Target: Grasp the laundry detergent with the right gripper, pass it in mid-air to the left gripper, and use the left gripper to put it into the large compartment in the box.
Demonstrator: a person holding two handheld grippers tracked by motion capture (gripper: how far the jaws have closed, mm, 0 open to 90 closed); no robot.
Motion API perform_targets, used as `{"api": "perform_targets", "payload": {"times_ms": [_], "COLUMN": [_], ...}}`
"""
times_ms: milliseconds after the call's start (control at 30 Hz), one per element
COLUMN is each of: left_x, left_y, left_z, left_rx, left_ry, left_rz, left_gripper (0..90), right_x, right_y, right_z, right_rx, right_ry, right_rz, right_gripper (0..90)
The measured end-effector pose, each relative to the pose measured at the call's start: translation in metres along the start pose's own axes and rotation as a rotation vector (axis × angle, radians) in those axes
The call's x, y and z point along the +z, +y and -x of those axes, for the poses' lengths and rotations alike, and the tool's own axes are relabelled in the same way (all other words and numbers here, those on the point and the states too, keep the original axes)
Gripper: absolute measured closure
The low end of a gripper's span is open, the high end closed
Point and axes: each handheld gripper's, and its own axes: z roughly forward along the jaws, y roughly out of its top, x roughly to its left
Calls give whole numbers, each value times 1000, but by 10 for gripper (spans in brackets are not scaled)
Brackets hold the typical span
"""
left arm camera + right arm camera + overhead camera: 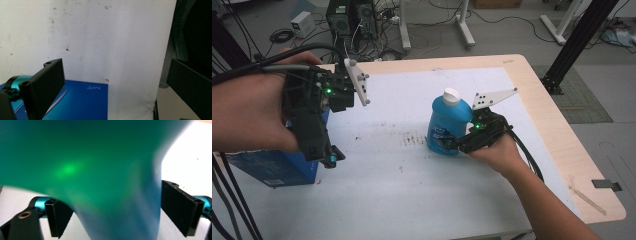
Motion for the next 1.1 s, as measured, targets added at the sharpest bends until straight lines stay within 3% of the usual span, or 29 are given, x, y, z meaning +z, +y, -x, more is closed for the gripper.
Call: {"api": "perform_targets", "payload": {"times_ms": [400, 1100], "left_x": [0, 3], "left_y": [1, 3], "left_z": [0, -2], "left_rx": [0, -4], "left_ry": [-4, -7], "left_rz": [-8, -18], "left_gripper": [17, 17], "right_x": [2, 1], "right_y": [-1, -1], "right_z": [0, 1], "right_rx": [-13, -37], "right_ry": [3, 24], "right_rz": [5, 25], "right_gripper": [190, 334]}}
